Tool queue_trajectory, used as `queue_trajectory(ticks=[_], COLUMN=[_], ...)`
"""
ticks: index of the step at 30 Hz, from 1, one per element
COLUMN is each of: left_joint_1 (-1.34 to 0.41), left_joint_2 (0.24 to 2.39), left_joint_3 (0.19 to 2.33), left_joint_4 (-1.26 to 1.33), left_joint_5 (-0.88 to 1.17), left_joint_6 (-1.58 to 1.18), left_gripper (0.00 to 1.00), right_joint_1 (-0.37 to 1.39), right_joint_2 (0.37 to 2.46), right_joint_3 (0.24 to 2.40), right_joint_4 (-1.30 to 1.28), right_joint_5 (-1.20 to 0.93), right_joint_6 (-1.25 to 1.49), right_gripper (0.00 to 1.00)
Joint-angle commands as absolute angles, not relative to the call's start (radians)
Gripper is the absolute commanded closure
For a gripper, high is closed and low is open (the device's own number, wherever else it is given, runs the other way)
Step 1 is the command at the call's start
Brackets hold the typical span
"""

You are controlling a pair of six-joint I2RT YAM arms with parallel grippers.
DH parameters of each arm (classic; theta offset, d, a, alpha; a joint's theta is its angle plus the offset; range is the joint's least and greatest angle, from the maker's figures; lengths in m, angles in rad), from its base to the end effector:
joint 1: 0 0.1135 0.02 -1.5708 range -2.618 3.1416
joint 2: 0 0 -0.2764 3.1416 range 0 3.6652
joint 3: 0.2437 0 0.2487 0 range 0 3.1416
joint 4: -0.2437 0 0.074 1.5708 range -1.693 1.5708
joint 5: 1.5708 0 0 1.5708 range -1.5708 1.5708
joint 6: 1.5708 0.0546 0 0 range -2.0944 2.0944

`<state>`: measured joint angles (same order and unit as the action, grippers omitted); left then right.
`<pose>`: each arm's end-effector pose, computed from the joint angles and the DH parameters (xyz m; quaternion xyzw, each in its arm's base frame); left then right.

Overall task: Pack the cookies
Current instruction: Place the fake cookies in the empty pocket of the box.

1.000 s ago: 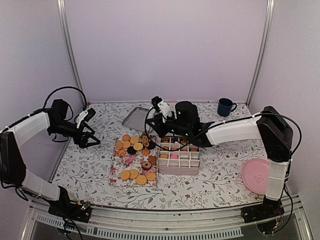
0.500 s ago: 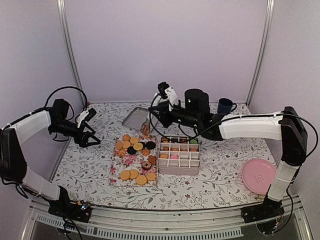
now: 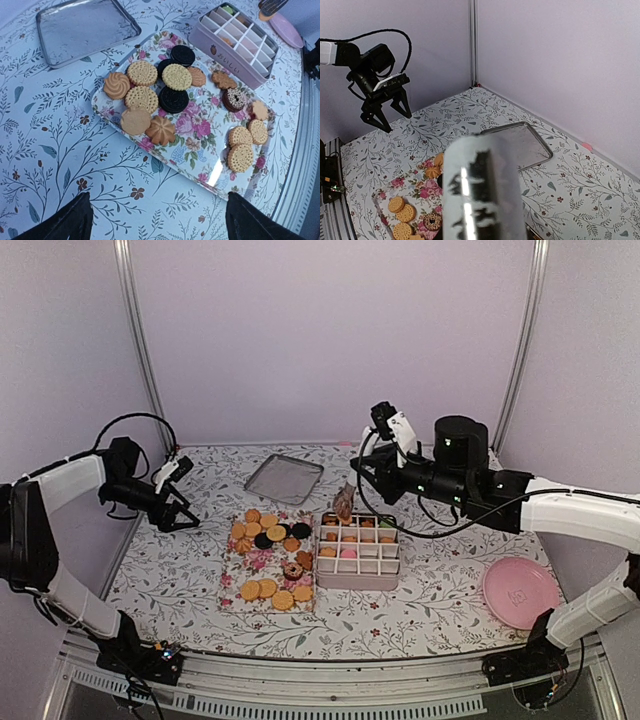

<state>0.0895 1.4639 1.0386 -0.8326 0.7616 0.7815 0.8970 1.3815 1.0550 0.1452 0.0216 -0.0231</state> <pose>0.2723 -0.0134 0.2354 0.3655 0.8430 -0.2718 0.2860 0.2145 0.2668 0.3412 -0.3349 0.6914 0.2634 0.5835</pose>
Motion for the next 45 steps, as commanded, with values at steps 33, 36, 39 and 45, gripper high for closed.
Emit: queue_trajectory(ticks=[33,36,39,45], left_joint_1=[0.098,0.097,0.098,0.097], left_joint_2=[1.562,1.565,1.559,1.549], left_joint_3=[1.056,1.066,1.068,1.068], left_joint_4=[-0.869,-0.884,-0.886,-0.896], left_joint_5=[0.782,0.786,0.786,0.783], left_joint_6=[0.783,0.788,0.788,0.793], left_gripper=[0.01,0.01,0.01,0.01], right_joint_1=[0.891,0.89,0.891,0.89], right_joint_2=[1.288,1.284,1.267,1.254], right_joint_3=[0.888,0.891,0.902,0.951], right_joint_4=[0.071,0.066,0.061,0.059], right_joint_5=[0.086,0.087,0.089,0.086], right_joint_6=[-0.03,-0.025,-0.027,-0.055], right_gripper=[0.84,0.67,0.64,0.67])
